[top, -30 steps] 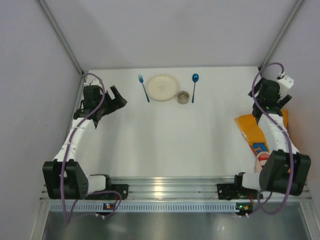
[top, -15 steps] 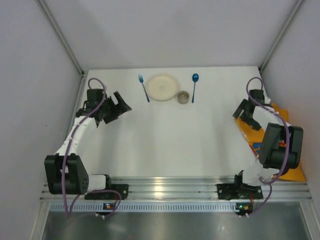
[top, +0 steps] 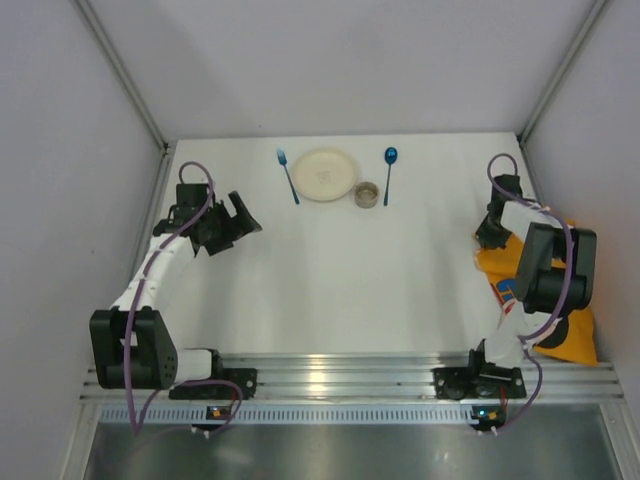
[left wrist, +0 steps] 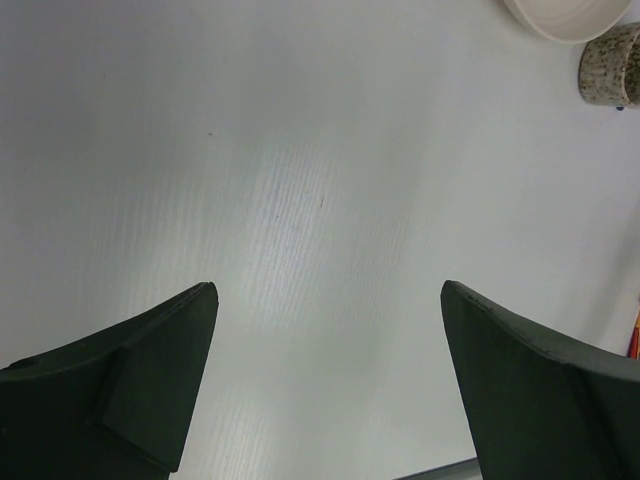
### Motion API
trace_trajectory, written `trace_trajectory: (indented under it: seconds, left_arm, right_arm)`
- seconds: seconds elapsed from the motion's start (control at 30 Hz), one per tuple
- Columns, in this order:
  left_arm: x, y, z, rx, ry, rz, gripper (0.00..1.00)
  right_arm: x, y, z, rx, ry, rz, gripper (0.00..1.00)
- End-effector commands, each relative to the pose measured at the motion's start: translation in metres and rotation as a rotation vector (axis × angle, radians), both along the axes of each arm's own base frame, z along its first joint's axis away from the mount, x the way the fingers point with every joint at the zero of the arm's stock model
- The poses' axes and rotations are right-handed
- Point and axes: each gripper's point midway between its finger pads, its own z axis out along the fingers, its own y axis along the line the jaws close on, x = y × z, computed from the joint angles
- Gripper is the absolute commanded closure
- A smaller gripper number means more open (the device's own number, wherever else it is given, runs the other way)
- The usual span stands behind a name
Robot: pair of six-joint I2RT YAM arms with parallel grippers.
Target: Set the dinner table for one person
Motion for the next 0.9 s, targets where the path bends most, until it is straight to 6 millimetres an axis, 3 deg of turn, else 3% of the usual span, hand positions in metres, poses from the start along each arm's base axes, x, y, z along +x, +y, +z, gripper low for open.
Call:
trace_trajectory:
  seconds: [0.0,0.1,0.13,0.2,0.23,0.37,0.5,0.53,0.6,0.63,0.67,0.77,0.8,0.87]
  left_arm:
    - [-0.006,0.003,0.000,0.021,0.006,-0.003,0.01]
    - [-0.004,0.007,0.008,0.040,-0.012,0.009,0.01]
    - [-0.004,0.008,0.010,0.048,-0.014,0.012,0.01]
    - [-0.001,0.013,0.017,0.073,-0.025,0.021,0.01]
    - [-0.001,0.014,0.019,0.081,-0.026,0.021,0.01]
    - [-0.001,0.020,0.028,0.118,-0.036,0.028,0.01]
    - [-0.007,0.022,0.031,0.131,-0.035,0.023,0.01]
    - [-0.010,0.022,0.029,0.131,-0.031,0.023,0.01]
    - [-0.016,0.020,0.021,0.129,-0.014,0.020,0.01]
    - [-0.019,0.018,0.021,0.128,-0.016,0.015,0.01]
    - [-0.021,0.015,0.018,0.128,-0.009,0.007,0.01]
    - [-0.030,-0.013,0.019,0.141,-0.025,-0.082,0.01]
    - [-0.037,-0.041,0.022,0.160,-0.045,-0.166,0.01]
    - [-0.047,-0.063,0.020,0.200,-0.040,-0.219,0.01]
  right_arm:
    - [-0.017,0.034,-0.021,0.085,0.119,0.076,1.00]
    - [-0.006,0.070,0.010,0.086,0.077,0.167,1.00]
    - [-0.008,0.112,0.021,0.104,0.078,0.267,1.00]
    - [-0.012,0.150,0.046,0.145,0.034,0.320,1.00]
    - [-0.022,0.187,0.064,0.183,0.020,0.406,1.00]
    - [-0.052,0.265,0.099,0.323,-0.012,0.508,1.00]
    - [-0.053,0.327,0.115,0.560,-0.052,0.505,1.00]
    - [-0.046,0.353,0.127,0.673,-0.104,0.557,0.96]
    - [-0.034,0.379,0.129,0.782,-0.121,0.579,0.78]
    - [-0.023,0.397,0.151,0.841,-0.178,0.635,0.33]
    - [-0.015,0.403,0.142,0.833,-0.157,0.658,0.17]
    - [0.000,0.396,0.154,0.744,-0.155,0.691,0.02]
    - [0.001,0.389,0.155,0.717,-0.155,0.689,0.02]
    - [0.003,0.355,0.157,0.628,-0.169,0.650,0.01]
